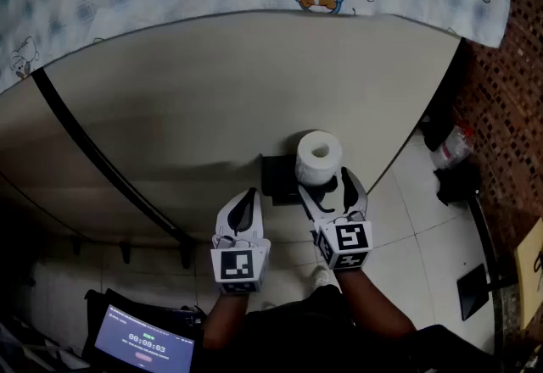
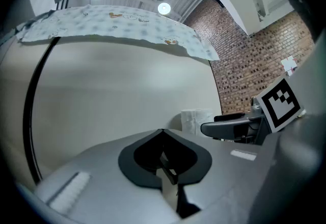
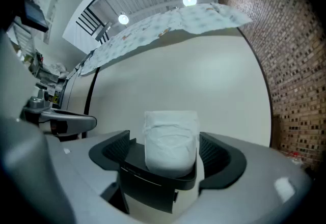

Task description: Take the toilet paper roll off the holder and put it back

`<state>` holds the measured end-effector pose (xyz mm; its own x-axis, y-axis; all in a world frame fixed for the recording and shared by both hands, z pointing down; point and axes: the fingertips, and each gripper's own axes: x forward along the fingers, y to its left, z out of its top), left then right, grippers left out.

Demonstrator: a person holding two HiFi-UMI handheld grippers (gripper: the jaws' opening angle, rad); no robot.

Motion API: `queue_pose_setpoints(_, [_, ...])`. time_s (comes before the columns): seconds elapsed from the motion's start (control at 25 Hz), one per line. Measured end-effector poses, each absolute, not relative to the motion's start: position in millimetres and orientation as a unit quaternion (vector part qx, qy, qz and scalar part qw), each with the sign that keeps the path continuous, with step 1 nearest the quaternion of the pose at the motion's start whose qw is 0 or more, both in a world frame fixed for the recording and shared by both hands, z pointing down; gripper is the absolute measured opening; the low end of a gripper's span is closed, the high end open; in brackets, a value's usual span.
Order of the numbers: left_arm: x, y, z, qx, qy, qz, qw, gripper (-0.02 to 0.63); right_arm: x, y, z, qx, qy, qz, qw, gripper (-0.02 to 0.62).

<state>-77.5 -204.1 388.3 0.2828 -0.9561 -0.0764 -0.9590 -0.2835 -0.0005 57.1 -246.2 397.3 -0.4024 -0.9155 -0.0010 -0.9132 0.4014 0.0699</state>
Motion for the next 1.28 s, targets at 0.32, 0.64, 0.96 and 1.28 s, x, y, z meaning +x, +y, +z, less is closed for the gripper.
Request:
queue_pose_setpoints(0.32, [-95.8, -208.1, 389.0, -0.792, 0.610, 0.014, 0.029, 0.017, 40.4, -274.0, 394.1, 0.554, -0.832, -0.004, 0.029, 0.485])
queue_pose_setpoints(0.64, [-95.4, -210.3, 389.9, -0.794, 0.607, 0.020, 0.024, 0.017, 37.9, -296.2, 400.4, 0.558, -0.828, 0.006, 0.051, 0.503])
queue_pose_setpoints(0.96, [-101.3, -213.6, 391.0, -0.791, 0.612, 0.017, 0.022, 0.017, 37.9, -297.1, 398.4, 0.552, -0.832, 0.002, 0.052, 0.451])
queue_pose_setpoints(1.28, [-105.4, -219.9, 408.3, -0.786, 0.618, 0.006, 0.007, 0.017, 37.3, -289.2, 383.3, 0.543, -0.839, -0.010, 0.038, 0.448])
